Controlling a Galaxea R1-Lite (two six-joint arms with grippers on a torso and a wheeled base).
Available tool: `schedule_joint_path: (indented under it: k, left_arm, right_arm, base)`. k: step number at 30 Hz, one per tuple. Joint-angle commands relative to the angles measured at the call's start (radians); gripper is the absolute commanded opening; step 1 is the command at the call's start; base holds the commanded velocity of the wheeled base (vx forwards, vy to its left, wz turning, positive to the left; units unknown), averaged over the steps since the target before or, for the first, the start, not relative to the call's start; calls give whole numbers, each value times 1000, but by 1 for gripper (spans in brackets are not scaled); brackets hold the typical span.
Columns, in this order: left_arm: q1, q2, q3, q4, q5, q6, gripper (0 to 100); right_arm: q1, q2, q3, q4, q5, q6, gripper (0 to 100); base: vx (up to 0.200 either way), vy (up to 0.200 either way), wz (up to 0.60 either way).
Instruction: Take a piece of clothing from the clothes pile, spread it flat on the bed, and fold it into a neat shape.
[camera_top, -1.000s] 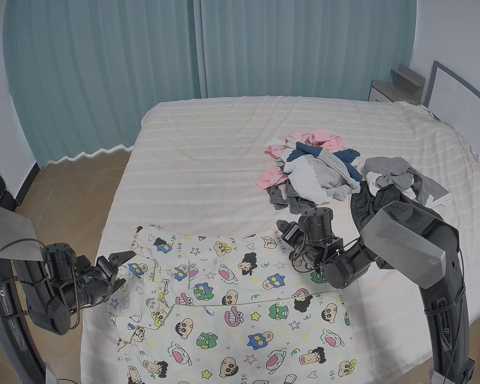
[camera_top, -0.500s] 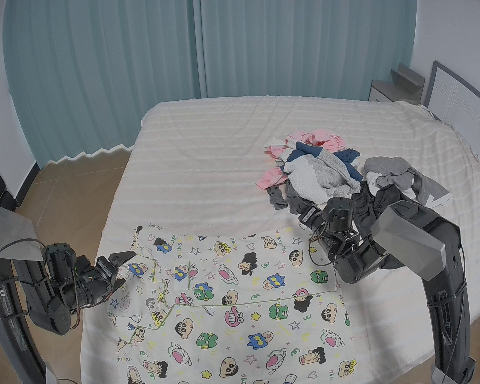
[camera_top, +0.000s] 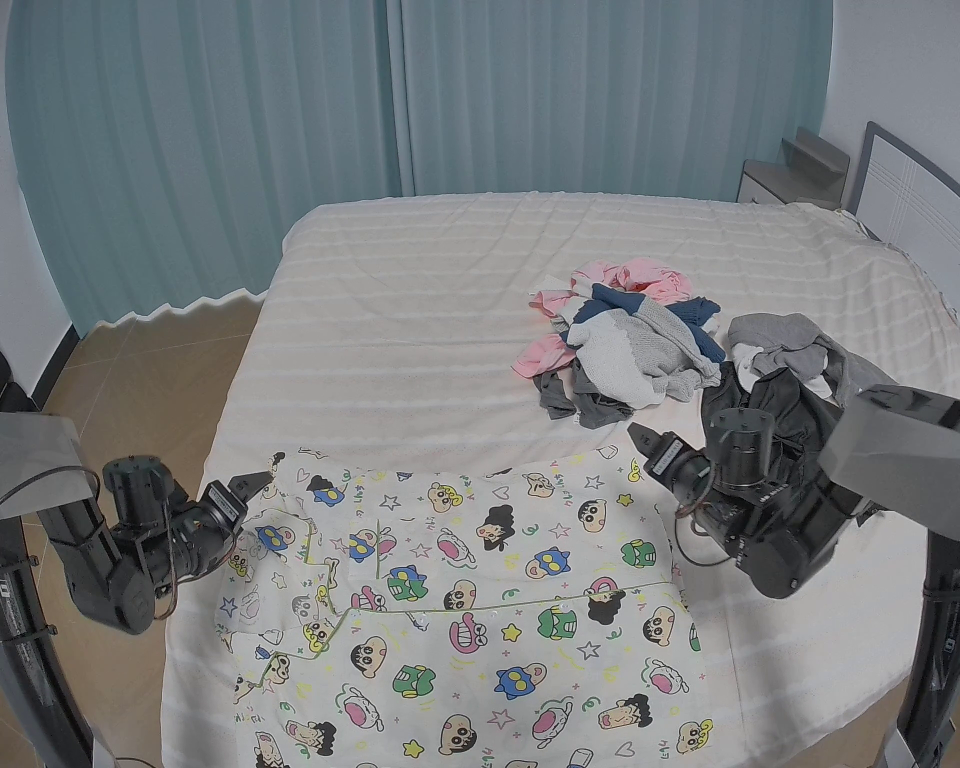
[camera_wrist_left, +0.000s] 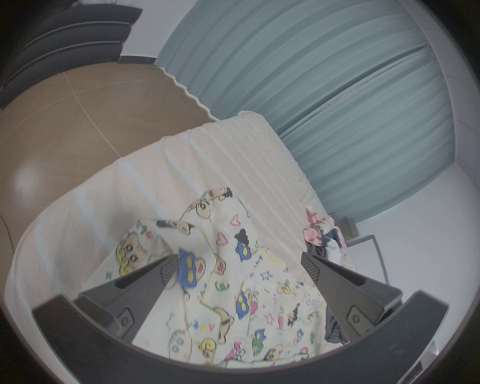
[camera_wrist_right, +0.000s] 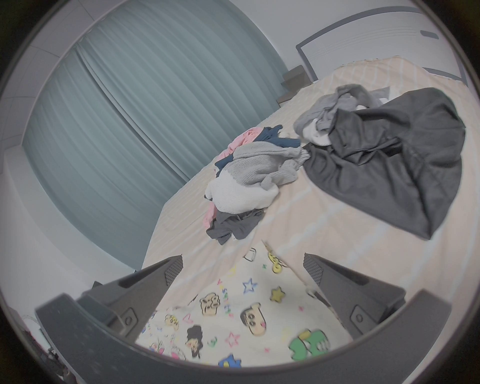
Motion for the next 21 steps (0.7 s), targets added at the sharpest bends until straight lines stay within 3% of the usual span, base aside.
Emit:
schedule_joint_path:
  k: [1,3,6,10,11,13,15,21]
  left_arm:
    - [-4,-6,-335,320,89,89,100]
    - [3,26,-455,438,100,151,100]
    - [3,66,-626,549,146,169,100]
    - [-11,107,-734,653,147,189,100]
    - [-18,129,-758,685,147,230,100]
    - [-18,206,-786,691,147,404,100]
    - [-15,235,-789,680,147,494,100]
    - [-27,308,-820,673,123,686,100]
  right_arm:
    - [-3,-351,367,-99,18,32,100]
    - [-26,-413,456,-125,14,17,100]
    - [-67,-497,538,-153,20,7,100]
    - [-85,-563,599,-156,32,7,100]
    - [-82,-578,614,-156,40,7,100]
    - [-53,-611,642,-156,44,0,100]
    - [-32,-634,646,-156,44,-8,100]
    - [-15,-698,648,-145,49,-29,100]
  base:
    - [0,0,0]
    - [0,0,0]
    - [0,0,0]
    - [0,0,0]
    - [0,0,0]
    - [0,0,0]
    - [0,0,0]
    - [0,0,0]
